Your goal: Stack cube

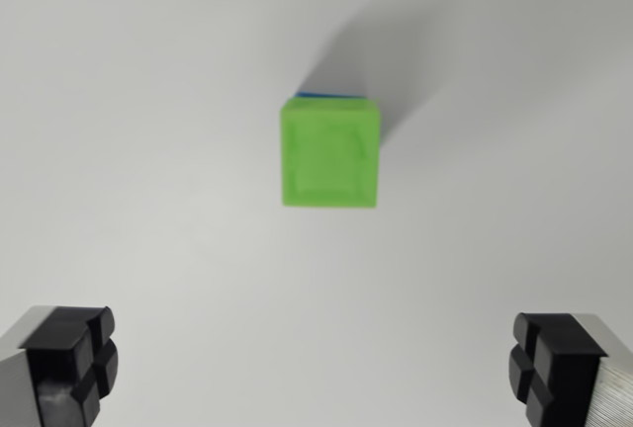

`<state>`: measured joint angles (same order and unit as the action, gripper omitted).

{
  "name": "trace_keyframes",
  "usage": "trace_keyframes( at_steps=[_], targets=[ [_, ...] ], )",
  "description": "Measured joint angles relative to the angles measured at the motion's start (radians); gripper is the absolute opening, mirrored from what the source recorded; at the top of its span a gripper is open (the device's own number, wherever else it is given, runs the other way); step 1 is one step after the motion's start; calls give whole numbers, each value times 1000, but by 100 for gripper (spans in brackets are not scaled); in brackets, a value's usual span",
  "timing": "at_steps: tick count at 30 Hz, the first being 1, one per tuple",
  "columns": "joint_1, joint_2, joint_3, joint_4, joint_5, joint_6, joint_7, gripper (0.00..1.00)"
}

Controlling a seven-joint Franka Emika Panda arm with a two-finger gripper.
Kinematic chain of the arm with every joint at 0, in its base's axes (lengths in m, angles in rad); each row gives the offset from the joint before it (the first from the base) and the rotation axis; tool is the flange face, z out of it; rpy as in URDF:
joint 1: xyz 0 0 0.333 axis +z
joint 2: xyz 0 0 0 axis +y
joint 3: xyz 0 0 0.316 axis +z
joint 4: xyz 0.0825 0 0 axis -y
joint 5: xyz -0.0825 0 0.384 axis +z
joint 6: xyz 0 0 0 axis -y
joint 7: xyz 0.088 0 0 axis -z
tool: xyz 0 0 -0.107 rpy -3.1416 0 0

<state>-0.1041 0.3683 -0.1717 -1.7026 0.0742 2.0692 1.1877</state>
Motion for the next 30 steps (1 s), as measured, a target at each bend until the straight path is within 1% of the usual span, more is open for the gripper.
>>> trace_keyframes(
  at_steps=[9,18,30],
  targets=[
    [0,-25,-1,47,-6,-72,4,100],
    [0,-40,-3,95,-9,-135,7,100],
    [0,-50,-5,138,-10,-188,8,100]
  ],
)
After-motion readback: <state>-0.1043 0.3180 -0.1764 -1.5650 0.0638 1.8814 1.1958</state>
